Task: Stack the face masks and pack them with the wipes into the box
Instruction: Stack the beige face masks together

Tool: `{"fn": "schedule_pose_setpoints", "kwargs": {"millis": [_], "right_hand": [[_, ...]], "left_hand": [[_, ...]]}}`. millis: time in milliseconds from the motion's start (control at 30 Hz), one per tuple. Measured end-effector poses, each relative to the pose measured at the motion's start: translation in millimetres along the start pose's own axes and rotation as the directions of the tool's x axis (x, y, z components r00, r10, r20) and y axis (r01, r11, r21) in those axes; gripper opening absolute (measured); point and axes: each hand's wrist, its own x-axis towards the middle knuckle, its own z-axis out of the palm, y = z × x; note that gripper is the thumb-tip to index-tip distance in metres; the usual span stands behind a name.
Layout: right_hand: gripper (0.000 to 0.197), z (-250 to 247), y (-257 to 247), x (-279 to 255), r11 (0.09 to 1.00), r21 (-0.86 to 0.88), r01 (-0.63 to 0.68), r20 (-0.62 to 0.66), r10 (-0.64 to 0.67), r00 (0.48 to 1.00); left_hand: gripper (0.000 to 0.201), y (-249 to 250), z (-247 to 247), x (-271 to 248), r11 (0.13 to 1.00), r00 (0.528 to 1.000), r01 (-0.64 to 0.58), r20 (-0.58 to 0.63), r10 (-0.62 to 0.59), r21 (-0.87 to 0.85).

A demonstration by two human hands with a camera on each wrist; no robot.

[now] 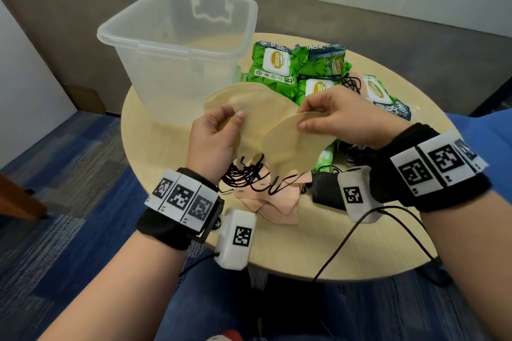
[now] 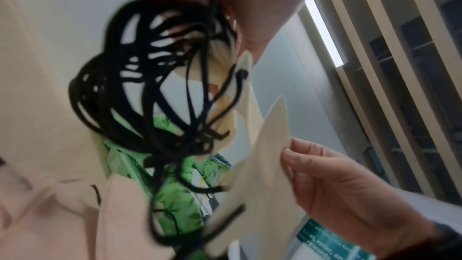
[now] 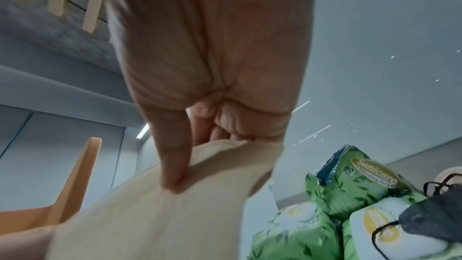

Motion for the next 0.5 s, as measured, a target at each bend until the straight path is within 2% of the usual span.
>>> {"fn": "schedule_pose_setpoints", "kwargs": {"millis": [133,200,300,400,500], "right_hand": [[0.022,-12.8,2.2,0.7,0.999,0.032,-0.040,-0.225,0.046,0.973],[0.021,-19.2,-1.0,-0.6,0.996,0.080,-0.038,-0.276,0.059,0.959],[0.011,-15.4,-13.2,-4.4,0.976,0.215,0.033,-0.173,0.005,0.985],[0.001,-1.8,-19.3,-3.9,0.892,0.449,0.053,0.000,-0.059,0.998],[0.006,7.5,-16.9,-1.6,0.819,0.573,0.021,0.159,-0.136,0.978]], "left_hand": [[0.029,-10.4,-10.3,5.7,0.967,0.992,-0.091,-0.064,0.109,0.238],[0.032,-11.0,-10.7,3.7,0.947,0.985,-0.134,-0.069,0.160,0.292],[0.025,-5.9,-5.0,0.1,0.958,0.983,-0.182,0.024,0.182,0.221],[0.013,6.2,5.5,-8.0,0.991,0.978,-0.126,0.170,0.119,0.035],[0.029,9.6,9.1,-11.2,0.991,0.974,-0.029,0.220,0.058,-0.132]]}}
